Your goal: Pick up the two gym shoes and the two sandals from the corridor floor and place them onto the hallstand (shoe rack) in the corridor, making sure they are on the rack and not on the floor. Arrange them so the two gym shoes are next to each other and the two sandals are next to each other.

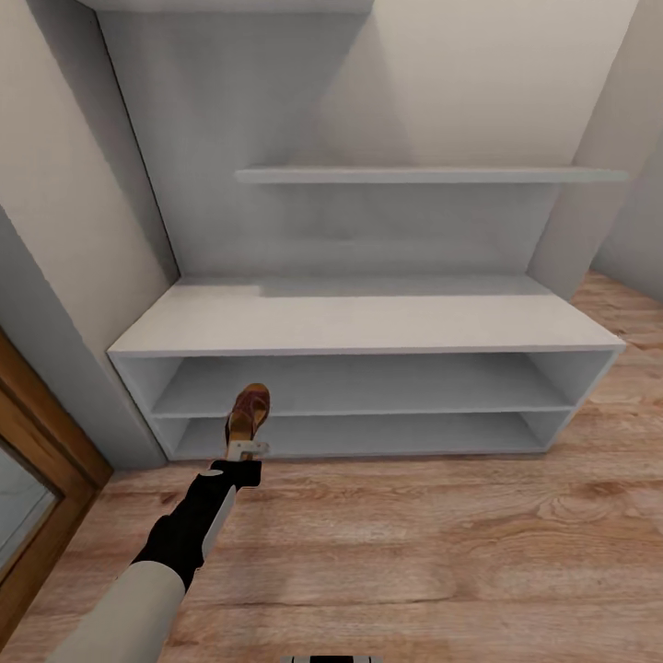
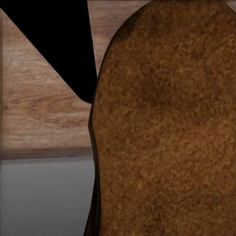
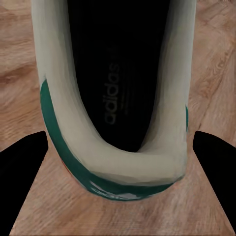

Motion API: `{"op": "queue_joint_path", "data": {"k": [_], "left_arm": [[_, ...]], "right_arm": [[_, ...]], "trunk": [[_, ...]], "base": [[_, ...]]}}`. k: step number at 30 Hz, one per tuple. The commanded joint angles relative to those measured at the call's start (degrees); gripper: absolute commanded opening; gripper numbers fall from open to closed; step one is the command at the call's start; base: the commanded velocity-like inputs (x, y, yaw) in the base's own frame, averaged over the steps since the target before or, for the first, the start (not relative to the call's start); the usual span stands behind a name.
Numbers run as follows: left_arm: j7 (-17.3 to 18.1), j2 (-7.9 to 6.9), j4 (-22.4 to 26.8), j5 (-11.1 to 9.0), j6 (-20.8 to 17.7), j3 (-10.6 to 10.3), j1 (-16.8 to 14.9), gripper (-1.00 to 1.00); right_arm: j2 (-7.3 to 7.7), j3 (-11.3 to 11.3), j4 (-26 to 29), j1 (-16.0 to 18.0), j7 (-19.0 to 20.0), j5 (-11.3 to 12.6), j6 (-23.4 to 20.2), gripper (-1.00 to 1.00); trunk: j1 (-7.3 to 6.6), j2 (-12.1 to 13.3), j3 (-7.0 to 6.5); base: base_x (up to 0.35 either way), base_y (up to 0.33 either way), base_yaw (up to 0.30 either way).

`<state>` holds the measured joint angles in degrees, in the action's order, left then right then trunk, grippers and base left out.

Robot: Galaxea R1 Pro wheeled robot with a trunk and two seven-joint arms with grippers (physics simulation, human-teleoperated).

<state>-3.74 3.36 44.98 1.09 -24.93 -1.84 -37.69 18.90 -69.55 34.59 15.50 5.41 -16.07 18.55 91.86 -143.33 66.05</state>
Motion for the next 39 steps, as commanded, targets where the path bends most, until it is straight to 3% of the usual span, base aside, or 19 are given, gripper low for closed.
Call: {"op": "queue_joint_path", "data": {"k": [1, 32, 39], "left_arm": [[-0.1, -0.01, 0.1, 0.3, -0.4, -0.1, 0.0, -1.0], [-0.1, -0.02, 0.1, 0.4, -0.2, -0.2, 0.0, -1.0], [-0.1, 0.0, 0.1, 0.4, -0.2, -0.2, 0.0, -1.0]], "right_arm": [[-0.01, -0.5, 0.0, 0.1, 0.6, -0.3, 0.3, -1.0], [0.01, -0.5, 0.0, 0.1, 0.6, -0.3, 0.3, -1.0], [0.0, -0.5, 0.0, 0.1, 0.6, -0.3, 0.3, -1.0]], "trunk": [[0.02, 0.0, 0.05], [0.02, 0.0, 0.05], [0.02, 0.0, 0.05]], "base": [[0.306, -0.154, 0.0], [0.33, -0.036, 0.0], [0.071, 0.0, 0.0]]}}
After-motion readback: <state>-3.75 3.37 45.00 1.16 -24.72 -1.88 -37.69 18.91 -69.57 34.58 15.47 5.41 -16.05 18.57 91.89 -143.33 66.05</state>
